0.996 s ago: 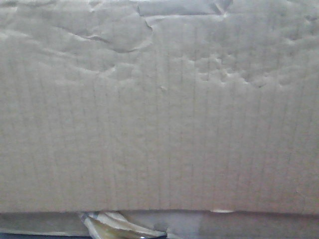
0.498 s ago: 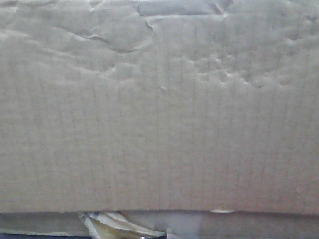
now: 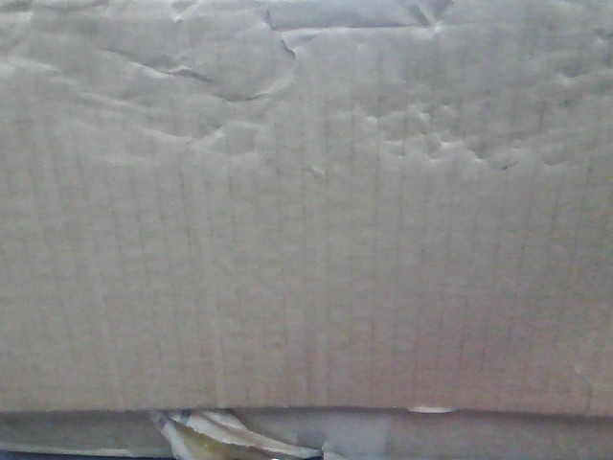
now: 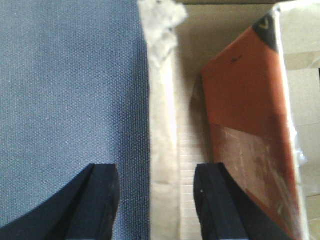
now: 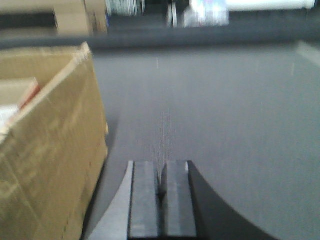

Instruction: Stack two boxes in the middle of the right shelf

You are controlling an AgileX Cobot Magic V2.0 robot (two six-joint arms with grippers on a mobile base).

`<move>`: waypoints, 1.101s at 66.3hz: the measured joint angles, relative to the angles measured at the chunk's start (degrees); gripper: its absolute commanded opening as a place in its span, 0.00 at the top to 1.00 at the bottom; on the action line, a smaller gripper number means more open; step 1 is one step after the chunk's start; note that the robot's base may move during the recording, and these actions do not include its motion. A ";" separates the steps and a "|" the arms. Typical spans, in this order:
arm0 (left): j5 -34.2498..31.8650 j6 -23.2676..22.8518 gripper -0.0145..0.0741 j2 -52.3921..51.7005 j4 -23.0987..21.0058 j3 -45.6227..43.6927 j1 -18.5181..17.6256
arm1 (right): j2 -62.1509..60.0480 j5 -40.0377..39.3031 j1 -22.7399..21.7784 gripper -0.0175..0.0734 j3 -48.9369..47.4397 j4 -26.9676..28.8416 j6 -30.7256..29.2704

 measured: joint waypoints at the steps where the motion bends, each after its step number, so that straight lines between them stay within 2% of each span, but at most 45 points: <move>1: 0.00 0.00 0.54 0.00 0.00 0.00 0.00 | 1.19 1.18 0.00 0.99 -0.86 0.12 0.11; 17: 0.00 0.00 0.54 0.00 -0.14 0.00 0.00 | 20.68 19.00 0.00 0.99 -12.22 0.49 0.70; 37: 0.00 1.10 0.54 0.00 -0.74 0.00 0.00 | 31.57 23.71 0.00 0.98 -17.14 0.61 0.91; 54: 0.00 1.71 0.54 0.00 -1.64 0.00 0.69 | 39.29 32.80 0.48 0.96 -30.63 0.61 5.09; 63: 0.00 2.18 0.54 0.00 -1.64 0.00 2.38 | 43.27 36.52 4.16 0.96 -38.32 -2.63 9.09; 73: 0.00 2.64 0.54 0.00 -1.76 0.00 2.87 | 47.96 39.79 10.81 0.96 -46.25 -9.88 14.46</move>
